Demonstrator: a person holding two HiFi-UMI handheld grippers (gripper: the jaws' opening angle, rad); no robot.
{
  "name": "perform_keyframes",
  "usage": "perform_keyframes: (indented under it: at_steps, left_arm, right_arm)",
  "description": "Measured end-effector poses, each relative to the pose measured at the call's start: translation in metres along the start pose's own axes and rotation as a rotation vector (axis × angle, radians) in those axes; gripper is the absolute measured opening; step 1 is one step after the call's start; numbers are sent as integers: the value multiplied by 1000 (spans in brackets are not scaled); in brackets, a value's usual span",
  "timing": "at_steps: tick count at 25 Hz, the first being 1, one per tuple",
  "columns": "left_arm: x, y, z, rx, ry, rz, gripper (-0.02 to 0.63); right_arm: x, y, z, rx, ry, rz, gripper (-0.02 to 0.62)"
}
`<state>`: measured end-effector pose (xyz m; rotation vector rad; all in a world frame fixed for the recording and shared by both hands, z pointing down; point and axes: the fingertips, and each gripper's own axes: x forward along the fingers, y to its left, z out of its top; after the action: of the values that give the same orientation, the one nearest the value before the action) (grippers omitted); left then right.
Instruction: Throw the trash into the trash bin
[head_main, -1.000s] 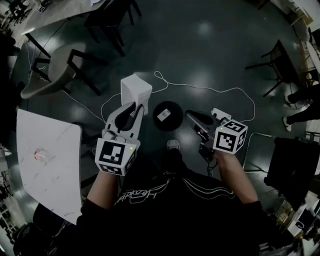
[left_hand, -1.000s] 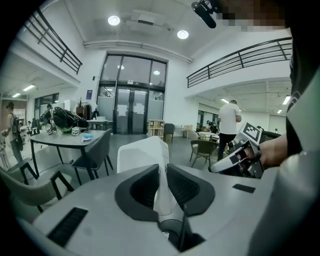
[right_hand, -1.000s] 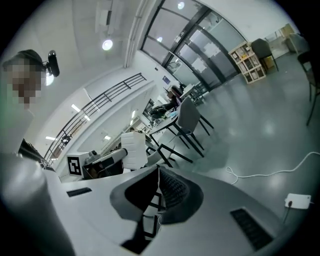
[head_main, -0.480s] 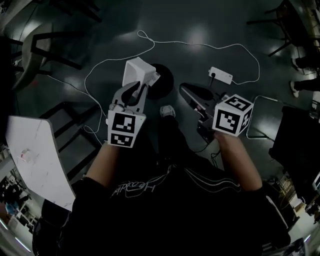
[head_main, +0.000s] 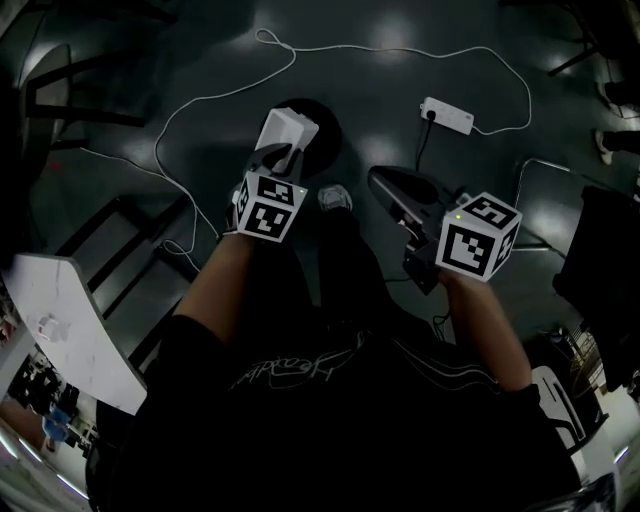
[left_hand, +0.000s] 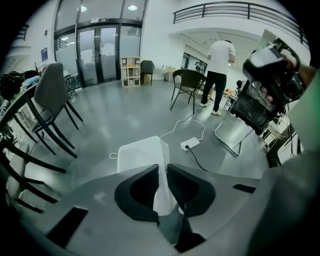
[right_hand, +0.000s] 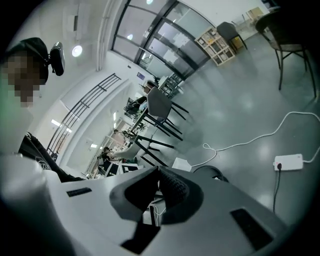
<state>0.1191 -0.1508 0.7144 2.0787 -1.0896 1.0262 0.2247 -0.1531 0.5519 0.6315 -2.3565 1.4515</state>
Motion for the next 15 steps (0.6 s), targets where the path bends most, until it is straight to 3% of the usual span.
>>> perform_keyframes:
  at_steps: [6, 9, 11, 15]
  left_arm:
    - [44, 0, -32, 13, 104, -46, 54]
    - [60, 8, -46, 29, 171, -38, 54]
    - [64, 13, -49, -2, 180, -25, 64]
    - [63, 17, -42, -97, 135, -9, 190]
  right_arm:
    - [-2, -15, -19, 43, 17, -33, 34]
    - [-4, -20, -21, 57, 7, -54, 34]
    - [-5, -22, -22, 63, 0, -61, 34]
    - [-6, -21, -22, 72, -2, -59, 34]
